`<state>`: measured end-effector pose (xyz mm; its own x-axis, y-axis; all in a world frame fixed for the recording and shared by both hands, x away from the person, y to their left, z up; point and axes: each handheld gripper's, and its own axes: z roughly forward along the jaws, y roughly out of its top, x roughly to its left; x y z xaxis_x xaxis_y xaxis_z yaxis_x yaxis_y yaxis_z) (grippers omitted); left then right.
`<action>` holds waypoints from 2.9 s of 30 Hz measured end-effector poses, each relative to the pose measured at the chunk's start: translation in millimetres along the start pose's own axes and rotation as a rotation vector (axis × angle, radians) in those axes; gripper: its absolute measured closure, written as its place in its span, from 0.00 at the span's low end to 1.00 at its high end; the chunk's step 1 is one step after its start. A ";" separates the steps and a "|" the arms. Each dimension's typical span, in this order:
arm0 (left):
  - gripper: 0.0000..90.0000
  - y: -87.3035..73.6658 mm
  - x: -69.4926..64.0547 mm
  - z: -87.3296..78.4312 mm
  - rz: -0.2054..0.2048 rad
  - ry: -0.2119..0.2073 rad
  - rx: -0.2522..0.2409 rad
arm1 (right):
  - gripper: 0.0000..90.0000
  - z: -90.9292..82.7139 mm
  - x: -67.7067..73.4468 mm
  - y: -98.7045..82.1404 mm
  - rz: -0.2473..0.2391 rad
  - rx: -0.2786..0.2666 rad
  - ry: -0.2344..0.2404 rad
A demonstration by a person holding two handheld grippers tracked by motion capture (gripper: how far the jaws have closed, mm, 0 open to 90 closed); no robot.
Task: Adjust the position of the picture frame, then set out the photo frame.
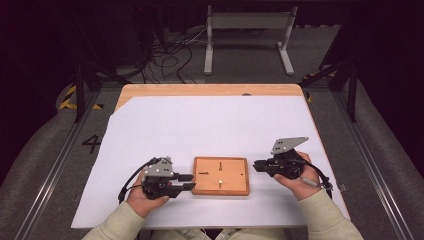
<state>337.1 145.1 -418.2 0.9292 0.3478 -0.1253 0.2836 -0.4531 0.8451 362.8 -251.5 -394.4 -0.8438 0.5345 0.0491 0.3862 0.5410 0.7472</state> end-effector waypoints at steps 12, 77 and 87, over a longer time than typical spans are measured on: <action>0.50 7.1 22.2 -14.5 -0.072 0.210 -0.127 | 0.71 -10.8 -15.8 -12.4 0.020 -0.178 -0.091; 0.79 23.4 -9.6 98.9 0.104 -0.157 0.132 | 0.67 -31.1 -26.0 -31.7 0.115 -0.265 -0.125; 0.92 23.9 -10.0 98.0 0.152 -0.132 0.134 | 0.67 -29.1 -25.6 -31.3 0.115 -0.259 -0.115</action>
<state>357.9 50.3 -447.6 0.9840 0.1612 -0.0758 0.1587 -0.5999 0.7842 361.5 -301.1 -399.7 -0.7466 0.6606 0.0791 0.3566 0.2970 0.8858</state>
